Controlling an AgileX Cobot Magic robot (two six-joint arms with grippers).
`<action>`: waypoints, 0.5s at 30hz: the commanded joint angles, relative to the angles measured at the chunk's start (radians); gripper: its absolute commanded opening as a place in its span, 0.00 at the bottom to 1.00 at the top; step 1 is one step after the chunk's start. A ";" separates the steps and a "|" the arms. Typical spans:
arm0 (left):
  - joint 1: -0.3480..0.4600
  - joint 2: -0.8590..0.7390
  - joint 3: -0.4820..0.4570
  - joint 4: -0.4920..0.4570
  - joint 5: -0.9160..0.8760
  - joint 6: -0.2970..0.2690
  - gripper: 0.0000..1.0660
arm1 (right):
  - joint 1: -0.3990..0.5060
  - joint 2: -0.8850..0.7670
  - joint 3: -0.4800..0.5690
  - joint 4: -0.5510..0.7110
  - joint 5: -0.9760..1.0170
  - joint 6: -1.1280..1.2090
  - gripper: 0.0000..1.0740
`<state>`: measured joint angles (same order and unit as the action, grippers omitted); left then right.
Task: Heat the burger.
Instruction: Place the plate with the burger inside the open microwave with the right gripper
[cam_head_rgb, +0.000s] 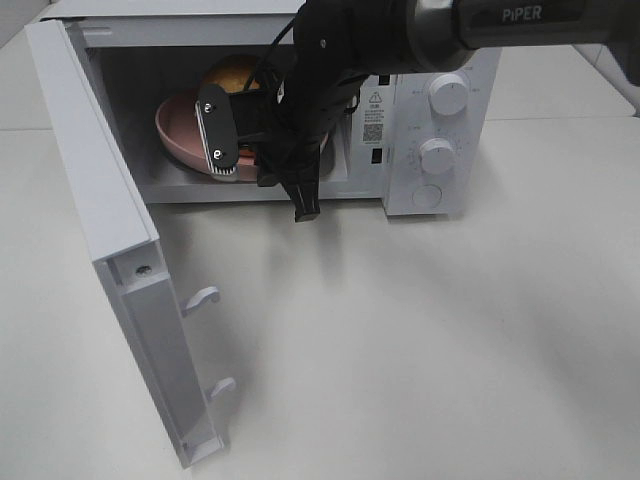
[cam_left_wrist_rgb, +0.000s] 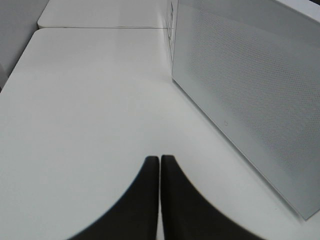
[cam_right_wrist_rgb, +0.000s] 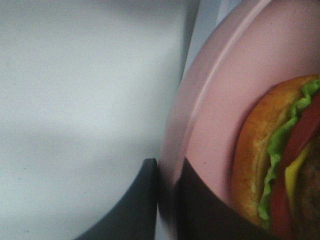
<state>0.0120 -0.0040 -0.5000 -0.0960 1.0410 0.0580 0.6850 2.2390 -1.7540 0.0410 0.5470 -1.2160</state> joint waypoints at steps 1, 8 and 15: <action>0.003 -0.019 0.002 -0.002 -0.009 0.000 0.00 | -0.006 0.006 -0.040 0.011 0.004 0.008 0.00; 0.003 -0.019 0.002 -0.002 -0.009 0.000 0.00 | -0.006 0.016 -0.038 -0.008 -0.031 0.184 0.06; 0.003 -0.019 0.002 -0.002 -0.009 0.000 0.00 | -0.006 0.015 -0.038 -0.020 -0.017 0.295 0.28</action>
<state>0.0120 -0.0040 -0.5000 -0.0960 1.0410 0.0580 0.6790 2.2610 -1.7840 0.0210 0.5260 -0.9410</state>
